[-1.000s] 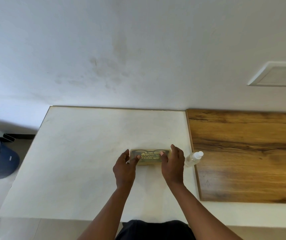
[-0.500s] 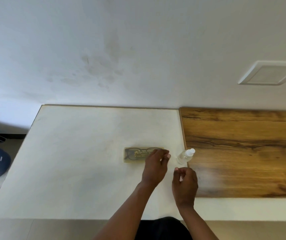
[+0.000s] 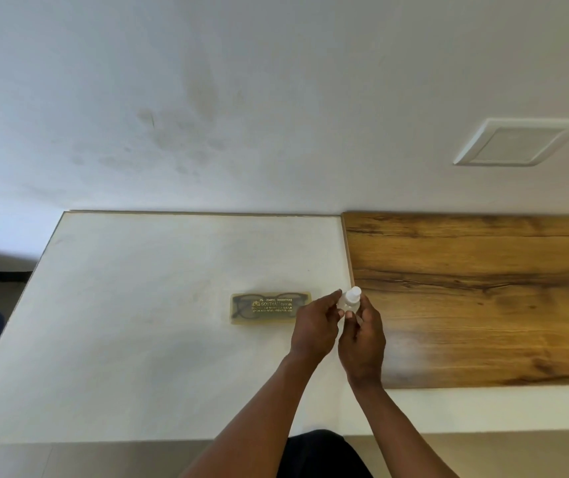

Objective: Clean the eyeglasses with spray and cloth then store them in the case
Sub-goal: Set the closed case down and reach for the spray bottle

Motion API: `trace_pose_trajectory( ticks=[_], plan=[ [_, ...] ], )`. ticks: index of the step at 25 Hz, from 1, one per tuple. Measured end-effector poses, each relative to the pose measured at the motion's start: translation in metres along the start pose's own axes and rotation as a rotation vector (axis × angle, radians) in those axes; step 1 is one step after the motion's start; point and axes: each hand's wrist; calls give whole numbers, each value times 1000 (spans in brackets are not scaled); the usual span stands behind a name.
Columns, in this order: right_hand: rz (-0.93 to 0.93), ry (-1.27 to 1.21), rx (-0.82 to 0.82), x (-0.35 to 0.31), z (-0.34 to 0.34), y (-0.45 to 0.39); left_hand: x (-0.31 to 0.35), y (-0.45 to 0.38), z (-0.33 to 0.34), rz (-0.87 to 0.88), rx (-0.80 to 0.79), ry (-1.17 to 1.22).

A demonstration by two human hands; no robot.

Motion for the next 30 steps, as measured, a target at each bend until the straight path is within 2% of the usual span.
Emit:
trace_pose_trajectory(
  ticks=[10,23,25,30],
  plan=[
    [-64,-48,-121,-17,16,-5,-10,-9,-30,-53,109,6],
    [-7,-36,-182,-21,15,-1,-9,-5,-28,-77,112,-16],
    [12,-15,-154,-23,14,2,-8,-2,-28,-85,135,-31],
    [-6,112,90,-31,11,6,-7,10,-39,-12,272,-140]
  ],
)
Point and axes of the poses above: each hand's wrist, its own y-axis away from the middle knuckle, its own z-axis out of the palm, x = y × z, and after that the axes turned 2 degrees about -y, right-handed
